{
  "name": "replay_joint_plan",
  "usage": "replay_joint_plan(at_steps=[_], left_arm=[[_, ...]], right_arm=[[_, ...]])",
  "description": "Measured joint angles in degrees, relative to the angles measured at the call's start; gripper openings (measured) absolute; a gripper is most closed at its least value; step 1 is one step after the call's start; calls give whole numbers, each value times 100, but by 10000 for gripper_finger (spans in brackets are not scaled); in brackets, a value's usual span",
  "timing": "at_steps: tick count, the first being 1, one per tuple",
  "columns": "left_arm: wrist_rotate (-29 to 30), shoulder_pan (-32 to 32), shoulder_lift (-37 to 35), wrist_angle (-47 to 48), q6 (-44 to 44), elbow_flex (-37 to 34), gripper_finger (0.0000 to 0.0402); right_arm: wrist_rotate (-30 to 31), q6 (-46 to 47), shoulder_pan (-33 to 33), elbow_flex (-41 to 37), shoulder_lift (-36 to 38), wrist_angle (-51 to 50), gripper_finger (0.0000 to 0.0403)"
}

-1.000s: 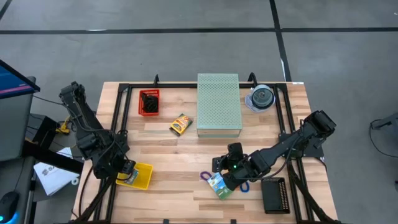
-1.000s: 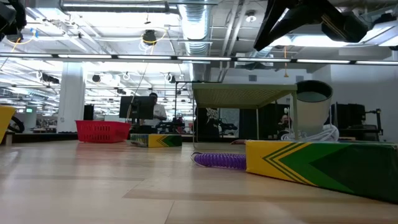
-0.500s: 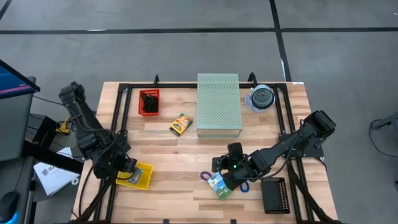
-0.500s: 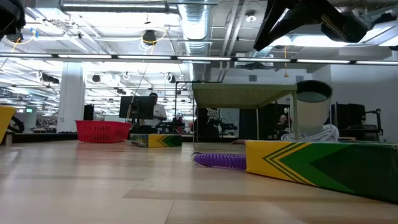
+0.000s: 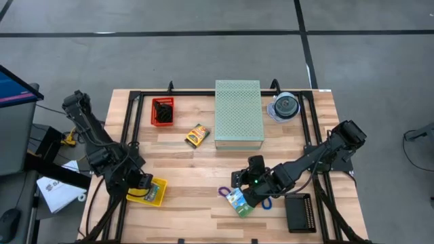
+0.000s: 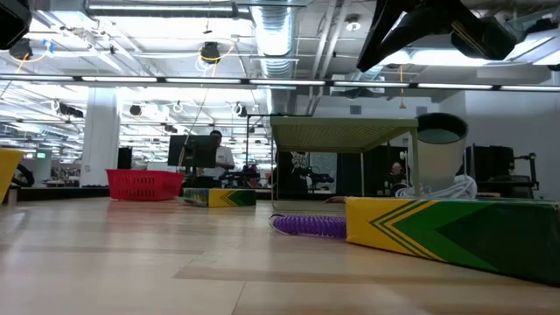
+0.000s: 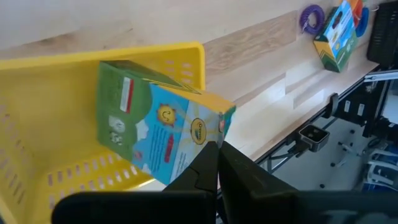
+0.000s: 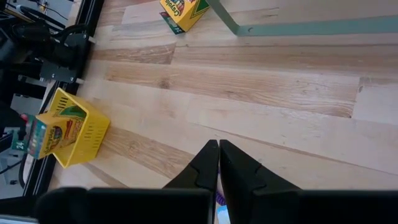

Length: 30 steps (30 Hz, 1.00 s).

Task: Pick & Place Office Desk Supplies
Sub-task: Put the crayon box into the yellow bin

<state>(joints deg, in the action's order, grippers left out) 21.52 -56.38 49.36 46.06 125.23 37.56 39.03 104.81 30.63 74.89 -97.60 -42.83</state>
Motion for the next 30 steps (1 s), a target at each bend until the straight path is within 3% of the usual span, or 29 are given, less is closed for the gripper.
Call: replay_joint_plan(at_steps=[8, 19, 30], left_arm=[[27, 125, 519, -548, 6, 0, 0], [216, 236, 501, -633, -74, 0, 5], [244, 236, 411, -781, -338, 2, 65]], right_arm=[[0, -42, 0, 0, 0, -2, 12], [0, -42, 17, 0, 0, -2, 12], [0, -37, 15, 0, 0, -2, 12]])
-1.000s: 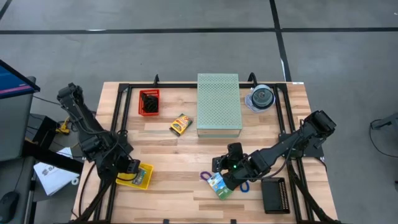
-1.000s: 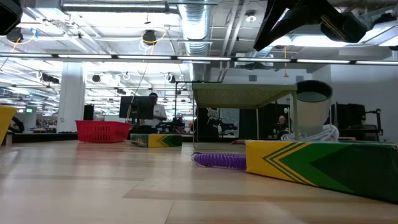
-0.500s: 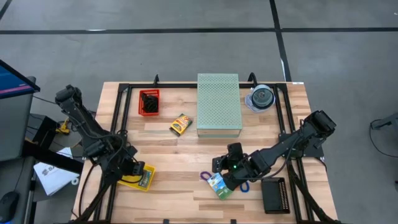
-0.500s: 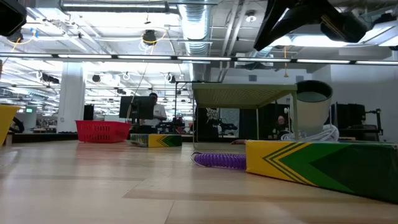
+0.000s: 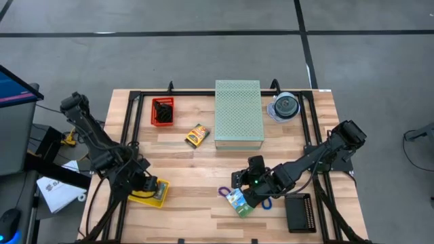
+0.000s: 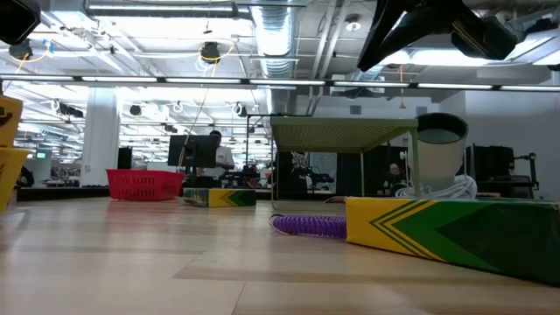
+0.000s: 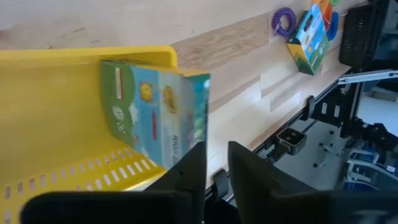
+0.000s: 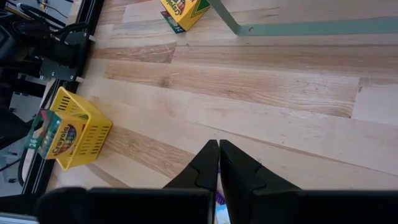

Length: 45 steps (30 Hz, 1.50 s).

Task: Pick & Place Office Desk Supplies
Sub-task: Put the crayon box into the yellow bin

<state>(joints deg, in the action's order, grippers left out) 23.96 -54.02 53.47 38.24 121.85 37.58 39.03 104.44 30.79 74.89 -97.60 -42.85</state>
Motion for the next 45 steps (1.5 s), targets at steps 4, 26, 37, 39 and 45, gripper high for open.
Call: replay_joint_plan(at_steps=[4, 26, 37, 39, 45], left_arm=[[11, 0, -91, 17, -12, 0, 98], [148, 0, -859, -3079, -3440, 0, 167], [-280, 1064, -230, -5926, -6302, 328, 167], [-665, 1364, -57, -5937, -6553, 546, 167], [-1438, 1909, 470, -5927, -7145, 1160, 167]], right_arm=[[0, 1, 0, 0, 0, 0, 12], [-29, 173, -4, -37, -37, -216, 12], [-1598, -288, 183, -37, -35, -86, 12], [-1635, -646, 263, -37, -35, 59, 12], [-2535, -1368, -246, -241, -38, -277, 36]])
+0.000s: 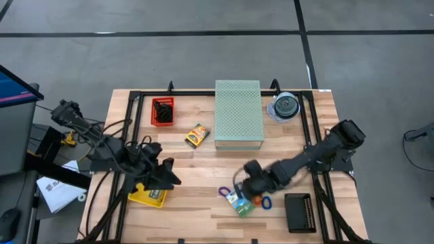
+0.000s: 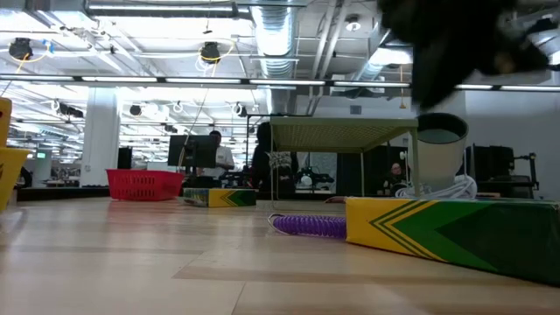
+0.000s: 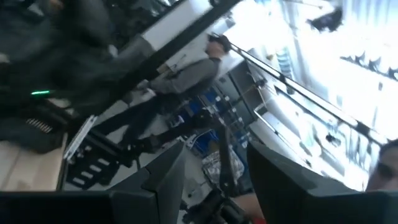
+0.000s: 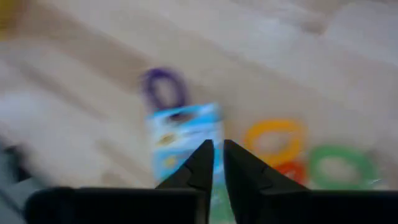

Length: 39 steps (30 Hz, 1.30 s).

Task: Pick & Place Office Desk Supplies
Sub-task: Put the crayon box into the yellow bin

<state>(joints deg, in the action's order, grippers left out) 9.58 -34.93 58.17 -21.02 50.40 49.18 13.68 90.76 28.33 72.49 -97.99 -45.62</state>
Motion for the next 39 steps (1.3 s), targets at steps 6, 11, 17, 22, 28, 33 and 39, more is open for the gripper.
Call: replay_joint_plan(at_steps=[6, 11, 17, 22, 28, 33, 39], left_arm=[[-342, -7, 241, 2, -540, 399, 167], [-271, -21, 214, -6, -538, 417, 167], [-201, -23, 212, -6, -391, 417, 167], [74, -23, 212, -10, -205, 417, 167], [375, -23, 212, -56, -135, 417, 167], [425, -23, 212, -54, -62, 414, 167], [444, -23, 212, -49, -60, 414, 167]], right_arm=[[-1178, -787, -728, -969, -36, 1361, 119], [-1217, -1183, -898, -1491, -32, 2813, 188], [-1213, -1053, -809, -2494, -32, 4312, 213], [-1025, -765, -737, -3236, -32, 5984, 200], [-919, -674, -562, -3582, -34, 6289, 169], [-919, -672, -425, -3653, -32, 6629, 148], [-843, -671, -392, -3661, -34, 6890, 124]])
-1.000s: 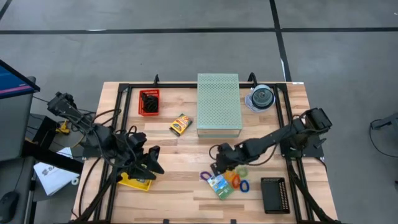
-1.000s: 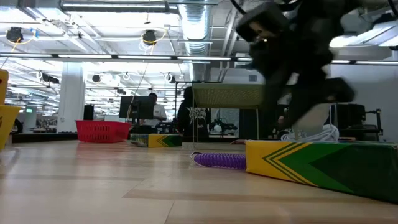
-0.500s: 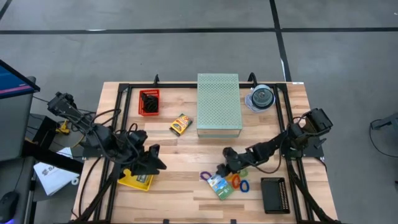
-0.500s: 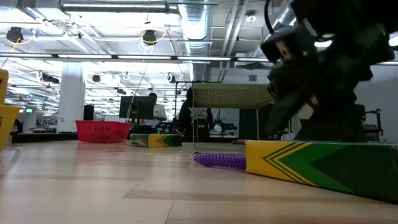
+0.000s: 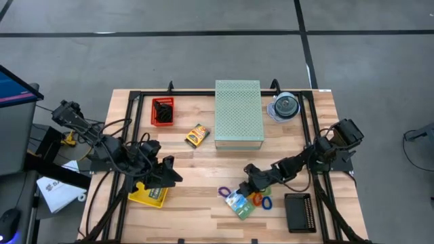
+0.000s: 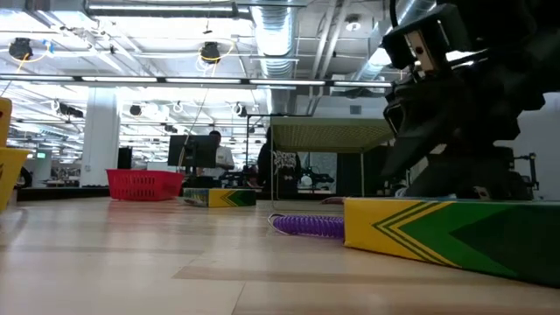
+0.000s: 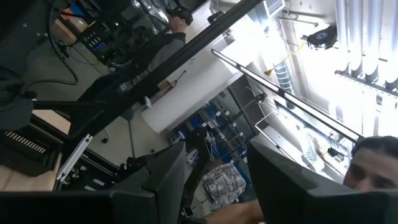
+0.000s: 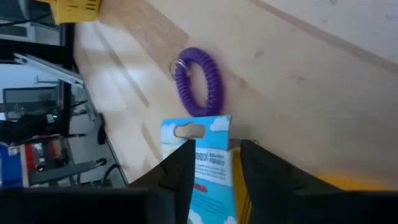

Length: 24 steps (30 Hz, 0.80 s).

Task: Pick & Place Office Desk Supplies
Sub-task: Put the crayon box into the yellow bin

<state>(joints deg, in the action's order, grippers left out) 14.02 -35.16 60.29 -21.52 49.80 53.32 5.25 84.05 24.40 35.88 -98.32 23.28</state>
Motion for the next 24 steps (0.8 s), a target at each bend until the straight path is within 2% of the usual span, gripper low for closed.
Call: replay_joint_plan(at_steps=[12, 15, 20, 24], left_arm=[[-37, -65, 0, 2, -33, -2, 167], [-29, -111, 0, 2, -25, -2, 167], [233, -210, 0, 3, 11, -2, 167], [369, -249, 0, 7, 17, -5, 167]], right_arm=[[148, -277, -6, 7, -77, -4, 81], [166, -293, -65, 12, -327, 177, 93], [-19, -385, -81, 163, -985, 1476, 127], [-231, -448, -74, 424, -1335, 1749, 140]])
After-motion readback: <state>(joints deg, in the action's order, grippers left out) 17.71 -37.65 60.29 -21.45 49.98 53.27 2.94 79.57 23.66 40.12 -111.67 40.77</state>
